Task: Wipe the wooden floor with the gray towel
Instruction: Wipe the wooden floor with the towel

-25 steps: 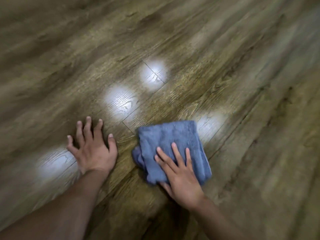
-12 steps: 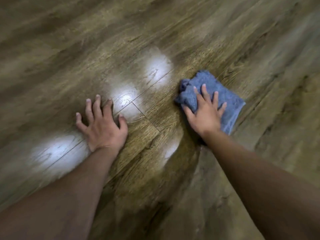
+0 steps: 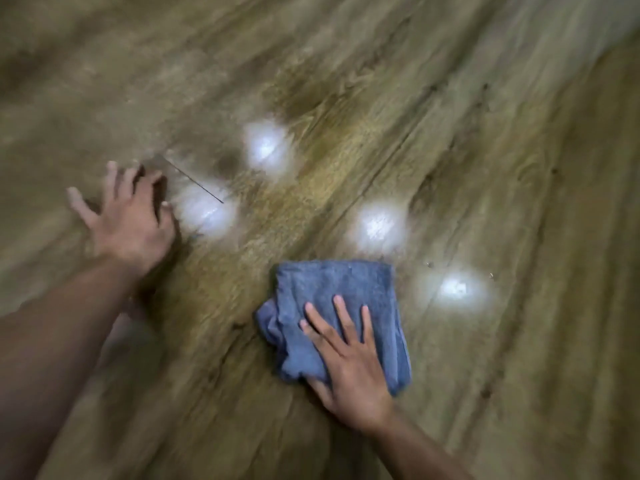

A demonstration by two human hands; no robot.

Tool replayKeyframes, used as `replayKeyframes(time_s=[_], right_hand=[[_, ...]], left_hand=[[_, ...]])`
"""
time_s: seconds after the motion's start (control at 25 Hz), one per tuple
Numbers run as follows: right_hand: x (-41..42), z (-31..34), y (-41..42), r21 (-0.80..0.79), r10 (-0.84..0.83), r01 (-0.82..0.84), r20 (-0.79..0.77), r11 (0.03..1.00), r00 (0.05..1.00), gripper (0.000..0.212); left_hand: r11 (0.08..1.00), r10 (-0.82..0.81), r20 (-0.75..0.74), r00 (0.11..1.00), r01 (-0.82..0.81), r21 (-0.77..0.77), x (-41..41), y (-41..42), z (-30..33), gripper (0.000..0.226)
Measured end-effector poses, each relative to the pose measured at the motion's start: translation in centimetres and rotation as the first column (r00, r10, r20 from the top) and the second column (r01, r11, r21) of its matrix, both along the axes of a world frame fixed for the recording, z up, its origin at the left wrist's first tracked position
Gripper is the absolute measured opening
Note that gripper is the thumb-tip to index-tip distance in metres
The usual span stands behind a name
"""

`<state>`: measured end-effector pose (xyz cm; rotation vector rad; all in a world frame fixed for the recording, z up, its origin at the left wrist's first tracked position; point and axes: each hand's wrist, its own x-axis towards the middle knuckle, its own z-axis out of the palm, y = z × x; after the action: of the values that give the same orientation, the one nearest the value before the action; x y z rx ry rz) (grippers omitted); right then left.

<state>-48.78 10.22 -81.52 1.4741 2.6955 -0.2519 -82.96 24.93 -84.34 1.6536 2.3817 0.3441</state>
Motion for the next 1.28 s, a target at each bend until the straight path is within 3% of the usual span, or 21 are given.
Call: replayKeyframes(time_s=[0.16, 0.28, 0.4, 0.48, 0.56, 0.64, 0.72, 0.84, 0.92, 1.0, 1.16, 1.28], right_hand=[[9.4, 0.3, -5.2, -0.021, -0.164, 0.165, 0.060, 0.986, 0.985, 0.071], [17.0, 0.1, -6.5, -0.038, -0.398, 0.402, 0.087, 0.915, 0.913, 0.077], [23.0, -0.3, -4.6, -0.045, -0.639, 0.643, 0.078, 0.764, 0.765, 0.081], [25.5, -0.8, -0.8, 0.003, -0.786, 0.786, 0.028, 0.619, 0.618, 0.076], [26.7, -1.2, 4.0, 0.009, -0.885, 0.886, -0.045, 0.464, 0.464, 0.073], [26.3, -1.6, 9.7, -0.026, -0.917, 0.921, -0.105, 0.389, 0.384, 0.072], [23.8, -1.9, 14.8, -0.024, -0.900, 0.907, -0.143, 0.420, 0.413, 0.072], [17.0, -1.8, 18.6, -0.001, -0.764, 0.770, -0.132, 0.638, 0.632, 0.072], [12.9, -1.4, 17.5, 0.020, -0.620, 0.624, -0.083, 0.782, 0.780, 0.073], [11.2, -1.0, 14.2, 0.007, -0.499, 0.499, -0.041, 0.866, 0.866, 0.074], [14.4, -0.9, 4.1, -0.010, -0.356, 0.356, -0.006, 0.934, 0.934, 0.076], [20.5, -0.9, -3.2, -0.023, -0.423, 0.424, 0.021, 0.906, 0.906, 0.076]], left_hand=[[0.951, -0.310, 0.182, 0.933, 0.304, 0.063, 14.9, -2.3, 2.1, 0.045], [0.909, -0.415, 0.203, 0.887, 0.412, 0.059, 24.3, -0.7, 2.0, 0.051], [0.922, -0.386, 0.063, 0.920, 0.387, -0.003, 27.9, 0.3, -0.2, 0.057], [0.926, -0.376, -0.049, 0.926, 0.377, 0.016, 28.3, 0.4, -1.6, 0.059], [0.923, -0.381, -0.075, 0.922, 0.384, 0.029, 28.0, 0.2, -1.9, 0.060], [0.926, -0.374, -0.078, 0.924, 0.377, 0.026, 28.0, 0.3, -1.9, 0.059], [0.923, -0.383, -0.070, 0.921, 0.384, 0.001, 28.3, 0.3, -1.3, 0.059], [0.923, -0.383, -0.027, 0.923, 0.384, 0.028, 28.0, 0.2, -1.1, 0.058], [0.928, -0.366, 0.052, 0.929, 0.360, 0.094, 28.0, 0.2, -0.9, 0.055], [0.929, -0.355, 0.139, 0.925, 0.332, 0.164, 28.1, 0.1, -0.7, 0.055], [0.925, -0.362, 0.165, 0.917, 0.332, 0.183, 27.5, 0.2, -1.2, 0.057], [0.915, -0.403, -0.015, 0.915, 0.403, 0.010, 27.8, 0.3, -1.4, 0.065]])
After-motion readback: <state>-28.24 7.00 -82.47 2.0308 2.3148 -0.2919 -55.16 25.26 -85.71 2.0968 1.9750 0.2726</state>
